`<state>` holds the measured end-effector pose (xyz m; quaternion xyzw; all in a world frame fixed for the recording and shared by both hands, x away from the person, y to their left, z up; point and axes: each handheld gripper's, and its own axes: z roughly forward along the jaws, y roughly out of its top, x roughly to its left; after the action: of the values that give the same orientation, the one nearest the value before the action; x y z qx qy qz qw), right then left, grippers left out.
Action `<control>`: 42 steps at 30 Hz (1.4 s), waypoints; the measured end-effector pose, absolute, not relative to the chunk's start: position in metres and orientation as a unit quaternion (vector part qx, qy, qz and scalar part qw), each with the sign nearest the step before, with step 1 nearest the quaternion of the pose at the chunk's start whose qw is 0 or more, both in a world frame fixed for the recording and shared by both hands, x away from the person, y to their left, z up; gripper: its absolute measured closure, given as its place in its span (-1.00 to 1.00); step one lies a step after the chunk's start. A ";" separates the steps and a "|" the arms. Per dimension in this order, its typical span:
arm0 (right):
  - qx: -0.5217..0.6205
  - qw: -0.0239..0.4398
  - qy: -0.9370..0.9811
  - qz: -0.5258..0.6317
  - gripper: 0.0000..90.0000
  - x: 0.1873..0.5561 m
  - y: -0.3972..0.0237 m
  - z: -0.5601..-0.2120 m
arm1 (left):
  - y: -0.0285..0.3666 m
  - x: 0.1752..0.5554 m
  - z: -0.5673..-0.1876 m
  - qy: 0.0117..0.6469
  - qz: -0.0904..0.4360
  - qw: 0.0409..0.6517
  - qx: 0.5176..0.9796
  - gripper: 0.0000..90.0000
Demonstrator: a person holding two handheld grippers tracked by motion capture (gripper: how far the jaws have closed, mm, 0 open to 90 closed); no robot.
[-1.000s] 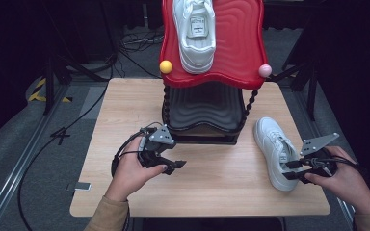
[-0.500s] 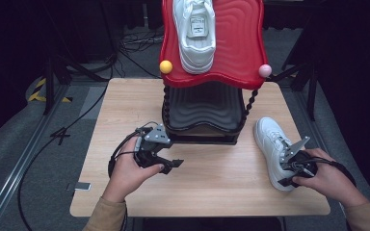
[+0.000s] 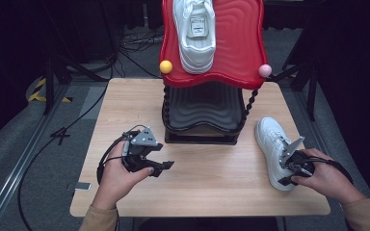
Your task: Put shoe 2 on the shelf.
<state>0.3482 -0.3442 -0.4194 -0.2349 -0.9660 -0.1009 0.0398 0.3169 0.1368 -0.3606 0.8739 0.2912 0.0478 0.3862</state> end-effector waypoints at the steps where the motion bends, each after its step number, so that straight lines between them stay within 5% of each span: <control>1: -0.238 0.039 -0.964 -0.114 0.70 0.350 -0.344 -0.416 | 0.139 0.316 -0.361 0.294 0.049 0.388 0.872 -0.27; 42: -0.177 -0.070 -0.964 -0.186 0.67 0.386 -0.323 -0.219 | 0.163 0.306 -0.357 0.318 0.055 0.395 0.860 -0.27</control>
<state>0.3860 -0.3229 -0.2191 -0.1773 -0.9638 -0.1863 -0.0698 0.3057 0.1625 -0.3574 0.8604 0.3177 0.0551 0.3946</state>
